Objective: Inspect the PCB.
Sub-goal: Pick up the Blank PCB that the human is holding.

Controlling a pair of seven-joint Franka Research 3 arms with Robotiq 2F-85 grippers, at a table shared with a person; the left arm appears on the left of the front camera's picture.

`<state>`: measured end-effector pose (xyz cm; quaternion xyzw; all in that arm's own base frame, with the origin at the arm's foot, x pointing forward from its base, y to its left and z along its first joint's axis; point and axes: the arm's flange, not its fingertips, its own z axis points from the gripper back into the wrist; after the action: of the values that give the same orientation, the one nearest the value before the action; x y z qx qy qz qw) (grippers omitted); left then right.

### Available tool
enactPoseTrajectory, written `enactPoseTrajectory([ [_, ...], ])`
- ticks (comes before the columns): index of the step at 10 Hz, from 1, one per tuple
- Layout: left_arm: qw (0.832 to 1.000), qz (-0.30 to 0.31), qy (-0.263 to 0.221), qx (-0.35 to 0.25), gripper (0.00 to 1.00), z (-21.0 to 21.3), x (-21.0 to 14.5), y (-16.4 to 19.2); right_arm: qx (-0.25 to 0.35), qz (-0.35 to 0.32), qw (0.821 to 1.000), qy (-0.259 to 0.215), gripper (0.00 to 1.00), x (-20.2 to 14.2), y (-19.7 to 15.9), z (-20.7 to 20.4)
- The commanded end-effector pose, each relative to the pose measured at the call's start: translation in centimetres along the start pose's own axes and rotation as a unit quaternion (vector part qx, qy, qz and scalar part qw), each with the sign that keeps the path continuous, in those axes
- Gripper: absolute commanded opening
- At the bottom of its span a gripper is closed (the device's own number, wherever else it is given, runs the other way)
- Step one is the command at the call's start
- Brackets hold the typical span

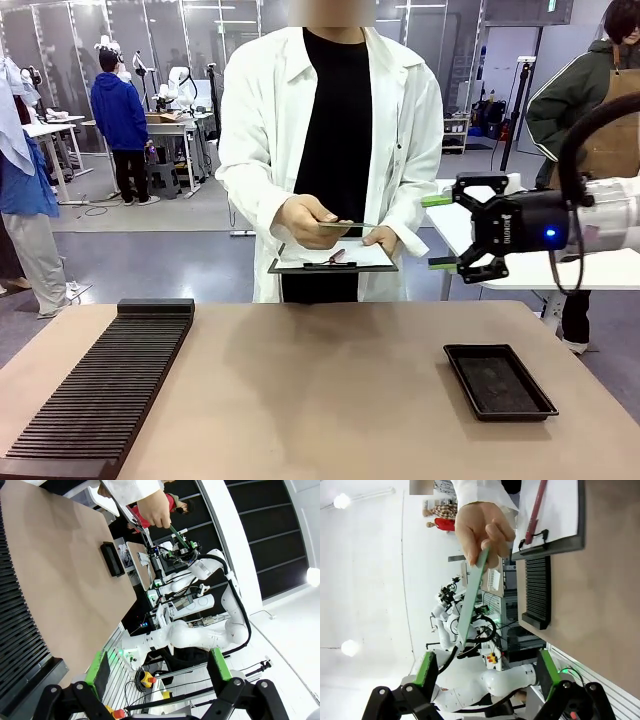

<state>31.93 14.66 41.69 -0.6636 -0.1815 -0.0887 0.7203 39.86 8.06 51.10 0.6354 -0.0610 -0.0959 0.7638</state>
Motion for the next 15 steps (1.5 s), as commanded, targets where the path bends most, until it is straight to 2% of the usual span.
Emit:
enactPoseTrajectory([
  [1,1.0,0.001,0.004,0.004,1.0,0.1,-0.1,-0.2,0.01,-0.017,1.0,0.003,1.0,0.5,-0.2,-3.3],
  [5,1.0,0.001,0.004,0.004,1.0,0.1,-0.1,-0.2,0.024,-0.024,0.999,0.026,1.0,0.5,-0.5,-8.3],
  [9,1.0,0.001,0.004,0.004,1.0,0.1,-0.1,-0.2,0.06,-0.042,0.997,0.024,1.0,0.8,-0.8,-10.2],
  [10,1.0,0.001,0.004,0.004,1.0,0.1,-0.1,-0.2,0.064,-0.044,0.997,0.024,0.97,0.8,-0.8,-10.4],
  [11,1.0,0.001,0.004,0.004,1.0,0.1,-0.1,-0.2,0.067,-0.045,0.996,0.025,0.88,0.7,-0.7,-10.4],
  [12,1.0,0.001,0.004,0.004,1.0,0.1,-0.1,-0.2,0.068,-0.043,0.996,0.025,0.37,0.7,-0.7,-10.3],
  [13,1.0,0.001,0.004,0.004,1.0,0.1,-0.1,-0.2,0.069,-0.045,0.996,0.024,0.28,0.7,-0.7,-10.2],
  [14,1.0,0.001,0.004,0.004,1.0,0.1,-0.1,-0.2,0.069,-0.046,0.996,0.022,0.0,0.6,-0.7,-10.2],
  [15,1.0,0.001,0.004,0.004,1.0,0.1,-0.1,-0.2,0.07,-0.047,0.996,0.023,0.0,0.7,-0.7,-10.2],
])
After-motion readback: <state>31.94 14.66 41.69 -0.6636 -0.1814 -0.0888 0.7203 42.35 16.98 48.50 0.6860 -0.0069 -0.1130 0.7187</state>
